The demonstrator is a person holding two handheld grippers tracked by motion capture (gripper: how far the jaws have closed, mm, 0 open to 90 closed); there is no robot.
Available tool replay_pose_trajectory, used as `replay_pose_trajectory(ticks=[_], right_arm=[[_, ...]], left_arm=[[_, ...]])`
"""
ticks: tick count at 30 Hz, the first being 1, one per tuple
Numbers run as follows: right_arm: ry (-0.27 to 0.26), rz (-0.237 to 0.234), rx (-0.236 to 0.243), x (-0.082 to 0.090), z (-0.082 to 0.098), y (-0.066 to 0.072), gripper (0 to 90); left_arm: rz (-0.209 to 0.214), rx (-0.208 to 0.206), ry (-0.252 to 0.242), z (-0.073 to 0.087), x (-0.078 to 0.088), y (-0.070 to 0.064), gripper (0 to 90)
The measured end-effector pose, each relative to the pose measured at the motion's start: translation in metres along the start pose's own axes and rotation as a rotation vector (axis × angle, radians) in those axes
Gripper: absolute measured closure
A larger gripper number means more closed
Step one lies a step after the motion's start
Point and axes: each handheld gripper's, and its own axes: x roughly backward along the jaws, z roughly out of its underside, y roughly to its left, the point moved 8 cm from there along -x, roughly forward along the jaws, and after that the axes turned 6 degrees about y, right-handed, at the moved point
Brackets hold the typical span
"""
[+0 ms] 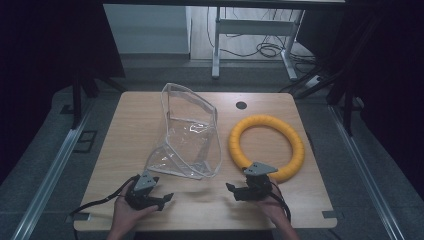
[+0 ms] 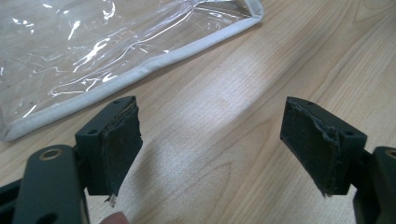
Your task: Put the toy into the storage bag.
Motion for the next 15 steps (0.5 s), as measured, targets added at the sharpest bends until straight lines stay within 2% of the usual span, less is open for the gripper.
replay_pose_trajectory(ticks=[5,11,15], right_arm=[[-0.025,-0.003,0.003,0.0027,-0.002,-0.0002,18.8],[-0.023,-0.014,0.02,0.0021,-0.0013,0.0029,21.0],[-0.029,-0.013,0.016,0.0033,-0.0016,0.0016,21.9]], left_arm=[[-0.008,-0.009,0.011,0.0014,-0.0017,0.0002,20.1],[-0.011,-0.003,0.003,0.0006,0.0005,0.0004,20.1],[-0.011,-0.008,0.008,0.0011,-0.0004,0.0007,20.1]])
